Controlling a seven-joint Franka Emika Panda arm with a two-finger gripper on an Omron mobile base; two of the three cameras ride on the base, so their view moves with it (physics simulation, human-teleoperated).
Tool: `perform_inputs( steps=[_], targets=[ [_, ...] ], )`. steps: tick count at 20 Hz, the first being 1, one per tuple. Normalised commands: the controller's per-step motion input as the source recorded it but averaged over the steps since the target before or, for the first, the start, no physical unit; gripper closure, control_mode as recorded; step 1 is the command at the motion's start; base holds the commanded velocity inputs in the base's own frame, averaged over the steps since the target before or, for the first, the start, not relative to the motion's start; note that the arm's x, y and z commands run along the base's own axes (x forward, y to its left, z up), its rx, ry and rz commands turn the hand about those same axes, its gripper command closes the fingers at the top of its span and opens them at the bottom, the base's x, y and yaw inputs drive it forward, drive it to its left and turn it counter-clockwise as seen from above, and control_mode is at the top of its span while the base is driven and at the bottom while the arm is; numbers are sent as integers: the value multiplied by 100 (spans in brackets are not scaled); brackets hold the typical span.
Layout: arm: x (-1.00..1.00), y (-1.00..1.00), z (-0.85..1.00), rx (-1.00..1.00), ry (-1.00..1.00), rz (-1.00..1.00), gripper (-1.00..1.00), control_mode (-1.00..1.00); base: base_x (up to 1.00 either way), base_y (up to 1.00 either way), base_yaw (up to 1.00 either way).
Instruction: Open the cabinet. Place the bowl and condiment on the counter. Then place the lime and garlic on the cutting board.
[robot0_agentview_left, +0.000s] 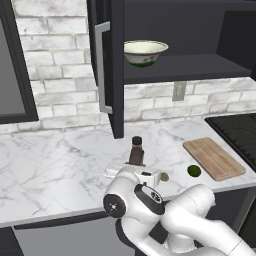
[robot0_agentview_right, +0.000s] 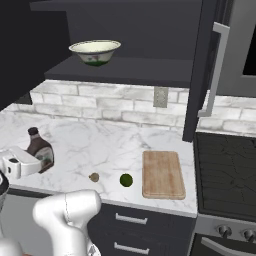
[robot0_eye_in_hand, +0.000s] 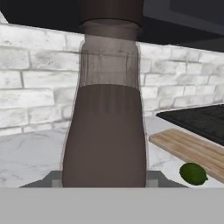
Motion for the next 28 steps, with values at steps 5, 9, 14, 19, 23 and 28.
perform_inputs(
  steps=[5,9,14,19,23,28],
  targets=[
    [1,33,-7,0,0,0,100,-100,0,0,0],
    [12,14,-21,0,-1,3,100,-100,0,0,0],
    [16,0,-26,0,-8,5,100,-100,0,0,0],
    [15,0,-26,0,-11,6,100,-100,0,0,0],
    [6,0,-15,0,-11,6,100,-100,0,0,0],
    [4,0,-6,0,-7,5,100,-100,0,0,0]
  ],
)
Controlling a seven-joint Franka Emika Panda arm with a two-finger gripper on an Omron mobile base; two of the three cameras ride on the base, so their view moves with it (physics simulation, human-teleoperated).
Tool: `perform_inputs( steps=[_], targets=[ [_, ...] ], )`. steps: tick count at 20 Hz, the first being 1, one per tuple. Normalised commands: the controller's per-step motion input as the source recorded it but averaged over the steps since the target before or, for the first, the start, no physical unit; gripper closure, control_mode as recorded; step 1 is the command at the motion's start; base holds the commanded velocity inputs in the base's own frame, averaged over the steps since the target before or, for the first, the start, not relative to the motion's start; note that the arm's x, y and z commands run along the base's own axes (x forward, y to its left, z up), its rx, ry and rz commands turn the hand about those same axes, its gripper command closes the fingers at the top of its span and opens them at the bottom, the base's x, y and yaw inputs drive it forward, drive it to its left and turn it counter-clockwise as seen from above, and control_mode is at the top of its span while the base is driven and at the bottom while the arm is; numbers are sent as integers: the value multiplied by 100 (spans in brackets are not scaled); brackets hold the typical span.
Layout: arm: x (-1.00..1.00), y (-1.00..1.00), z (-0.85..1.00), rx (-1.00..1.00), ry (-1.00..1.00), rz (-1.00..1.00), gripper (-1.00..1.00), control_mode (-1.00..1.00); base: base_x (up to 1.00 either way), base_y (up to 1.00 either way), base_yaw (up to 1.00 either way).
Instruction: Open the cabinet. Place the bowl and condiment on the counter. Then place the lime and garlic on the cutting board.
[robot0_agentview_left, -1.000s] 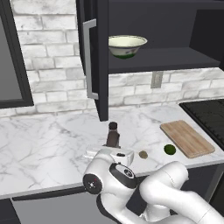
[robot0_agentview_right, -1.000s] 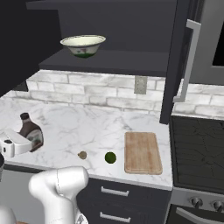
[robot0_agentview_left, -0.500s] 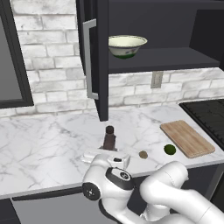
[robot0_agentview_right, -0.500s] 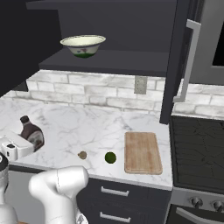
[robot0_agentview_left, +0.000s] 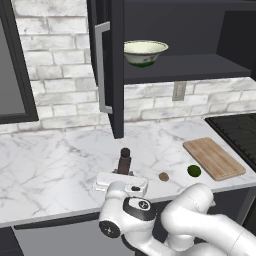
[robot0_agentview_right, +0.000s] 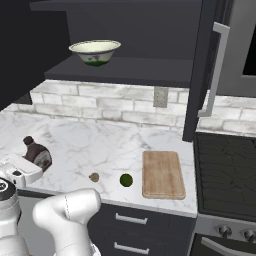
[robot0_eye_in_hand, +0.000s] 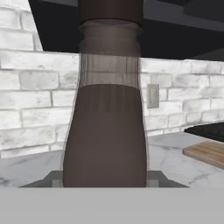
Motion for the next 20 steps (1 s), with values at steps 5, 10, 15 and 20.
perform_inputs(
  steps=[5,10,15,20],
  targets=[
    [6,7,-2,0,-1,4,100,-100,0,0,0],
    [6,34,-7,0,0,3,100,-100,0,0,0],
    [0,49,-8,0,0,2,100,-100,0,0,0],
    [0,41,-9,0,0,2,100,-100,0,0,0]
  ],
)
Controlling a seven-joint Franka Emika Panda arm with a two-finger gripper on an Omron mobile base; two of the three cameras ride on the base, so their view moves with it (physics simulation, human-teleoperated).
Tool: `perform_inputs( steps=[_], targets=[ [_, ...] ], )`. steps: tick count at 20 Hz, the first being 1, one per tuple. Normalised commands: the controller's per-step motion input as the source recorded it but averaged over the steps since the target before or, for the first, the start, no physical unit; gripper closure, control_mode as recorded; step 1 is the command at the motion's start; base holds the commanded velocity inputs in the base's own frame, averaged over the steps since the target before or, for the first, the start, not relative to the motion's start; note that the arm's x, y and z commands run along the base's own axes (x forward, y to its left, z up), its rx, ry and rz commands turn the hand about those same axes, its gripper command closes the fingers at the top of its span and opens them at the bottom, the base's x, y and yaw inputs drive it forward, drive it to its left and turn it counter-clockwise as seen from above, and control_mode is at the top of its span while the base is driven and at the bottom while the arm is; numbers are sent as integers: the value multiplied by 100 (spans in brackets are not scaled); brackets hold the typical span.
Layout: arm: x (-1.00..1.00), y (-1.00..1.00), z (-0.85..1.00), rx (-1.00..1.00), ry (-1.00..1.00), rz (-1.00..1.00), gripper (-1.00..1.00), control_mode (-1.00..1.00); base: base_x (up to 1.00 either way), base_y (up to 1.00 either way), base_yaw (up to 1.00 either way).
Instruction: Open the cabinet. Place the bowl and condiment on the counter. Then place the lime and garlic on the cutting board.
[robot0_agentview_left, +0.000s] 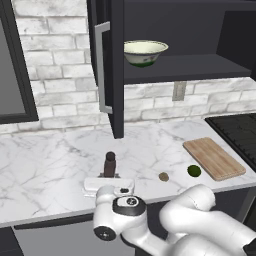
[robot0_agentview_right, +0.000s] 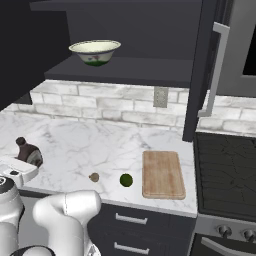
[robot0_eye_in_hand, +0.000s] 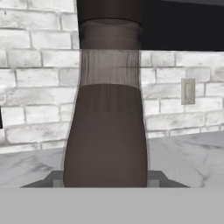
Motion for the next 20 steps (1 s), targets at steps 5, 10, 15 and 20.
perform_inputs(
  steps=[5,10,15,20],
  targets=[
    [1,16,-15,0,0,1,100,-100,0,0,0],
    [0,17,-26,0,0,2,100,-100,0,0,0],
    [7,6,-23,0,0,2,100,-100,0,0,0],
    [18,15,-10,0,-1,3,100,-100,0,0,0]
  ],
)
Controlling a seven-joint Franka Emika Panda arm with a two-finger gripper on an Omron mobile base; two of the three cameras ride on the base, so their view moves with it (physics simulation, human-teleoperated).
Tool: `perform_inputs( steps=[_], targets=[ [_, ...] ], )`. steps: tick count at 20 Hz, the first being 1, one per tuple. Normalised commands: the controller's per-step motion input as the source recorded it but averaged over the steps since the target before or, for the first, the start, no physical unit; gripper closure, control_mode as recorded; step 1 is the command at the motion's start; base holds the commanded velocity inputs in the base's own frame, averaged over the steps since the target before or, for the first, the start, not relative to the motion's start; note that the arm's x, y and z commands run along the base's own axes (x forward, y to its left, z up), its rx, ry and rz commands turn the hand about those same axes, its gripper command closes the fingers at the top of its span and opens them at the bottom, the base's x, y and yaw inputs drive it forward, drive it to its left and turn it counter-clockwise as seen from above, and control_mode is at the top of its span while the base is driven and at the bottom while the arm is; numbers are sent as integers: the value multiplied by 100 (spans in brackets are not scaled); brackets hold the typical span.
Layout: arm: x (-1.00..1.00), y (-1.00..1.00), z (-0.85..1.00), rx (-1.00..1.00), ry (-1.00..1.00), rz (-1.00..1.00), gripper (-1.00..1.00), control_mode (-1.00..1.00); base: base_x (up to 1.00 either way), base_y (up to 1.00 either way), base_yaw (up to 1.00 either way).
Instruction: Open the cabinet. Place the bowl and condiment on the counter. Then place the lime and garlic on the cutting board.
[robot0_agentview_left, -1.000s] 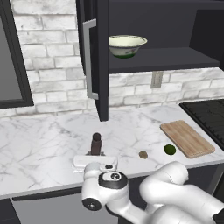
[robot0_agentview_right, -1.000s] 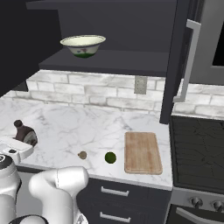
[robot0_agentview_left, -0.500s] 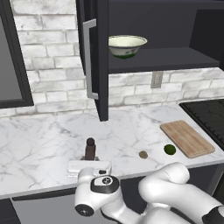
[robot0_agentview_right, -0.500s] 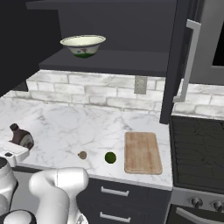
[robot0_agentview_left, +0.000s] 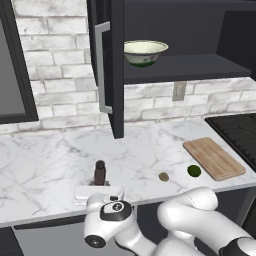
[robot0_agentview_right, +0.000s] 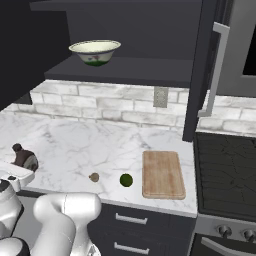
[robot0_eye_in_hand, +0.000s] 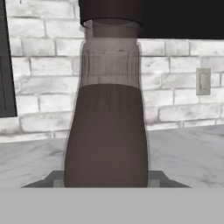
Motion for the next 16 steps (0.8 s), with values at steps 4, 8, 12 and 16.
perform_inputs(
  steps=[4,8,12,16],
  targets=[
    [24,22,-1,0,0,3,100,-100,0,0,0],
    [10,34,-12,0,0,3,100,-100,0,0,0],
    [7,27,-23,0,-1,3,100,-100,0,0,0],
    [23,8,-15,1,-2,3,100,-100,0,0,0]
  ],
)
